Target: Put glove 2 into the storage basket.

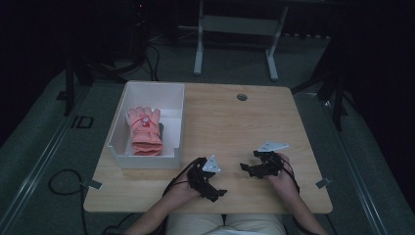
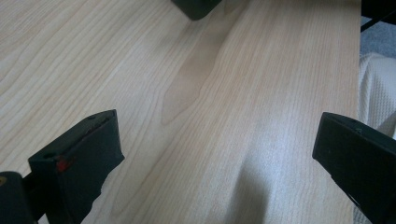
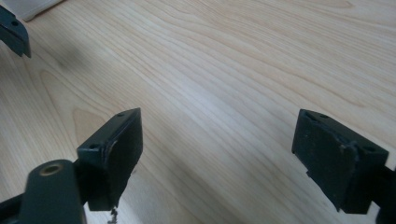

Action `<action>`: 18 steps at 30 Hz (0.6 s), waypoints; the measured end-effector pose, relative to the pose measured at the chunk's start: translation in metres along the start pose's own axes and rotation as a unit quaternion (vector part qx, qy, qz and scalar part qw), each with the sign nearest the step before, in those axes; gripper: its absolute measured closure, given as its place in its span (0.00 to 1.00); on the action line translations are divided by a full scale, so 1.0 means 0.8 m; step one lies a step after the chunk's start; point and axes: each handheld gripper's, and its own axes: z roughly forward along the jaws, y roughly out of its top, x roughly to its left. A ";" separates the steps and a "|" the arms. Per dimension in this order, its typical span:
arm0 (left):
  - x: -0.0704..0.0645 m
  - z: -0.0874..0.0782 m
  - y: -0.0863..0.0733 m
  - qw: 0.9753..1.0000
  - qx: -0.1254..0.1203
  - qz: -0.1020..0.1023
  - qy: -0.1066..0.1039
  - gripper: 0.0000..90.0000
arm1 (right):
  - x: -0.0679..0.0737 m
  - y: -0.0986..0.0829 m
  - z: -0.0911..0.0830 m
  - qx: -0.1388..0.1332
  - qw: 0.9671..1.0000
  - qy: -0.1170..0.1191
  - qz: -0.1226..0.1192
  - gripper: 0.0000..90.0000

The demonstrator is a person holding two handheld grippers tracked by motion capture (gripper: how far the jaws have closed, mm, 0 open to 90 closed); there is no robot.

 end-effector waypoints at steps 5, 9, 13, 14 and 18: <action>-0.002 0.001 -0.006 1.000 0.001 -0.003 0.008 0.01 | -0.007 -0.015 -0.007 -0.016 1.000 -0.002 0.013 0.17; -0.001 -0.001 -0.012 1.000 -0.005 -0.013 0.010 0.01 | -0.010 -0.026 -0.012 -0.016 1.000 -0.008 0.019 0.16; 0.000 -0.002 -0.016 1.000 0.001 -0.016 0.019 0.01 | -0.012 -0.030 -0.015 -0.019 1.000 -0.008 0.017 0.16; 0.000 -0.002 -0.016 1.000 0.001 -0.016 0.019 0.01 | -0.012 -0.030 -0.015 -0.019 1.000 -0.008 0.017 0.16; -0.002 -0.006 -0.021 1.000 -0.005 -0.015 0.024 0.01 | -0.015 -0.035 -0.017 -0.025 0.999 -0.005 0.026 0.16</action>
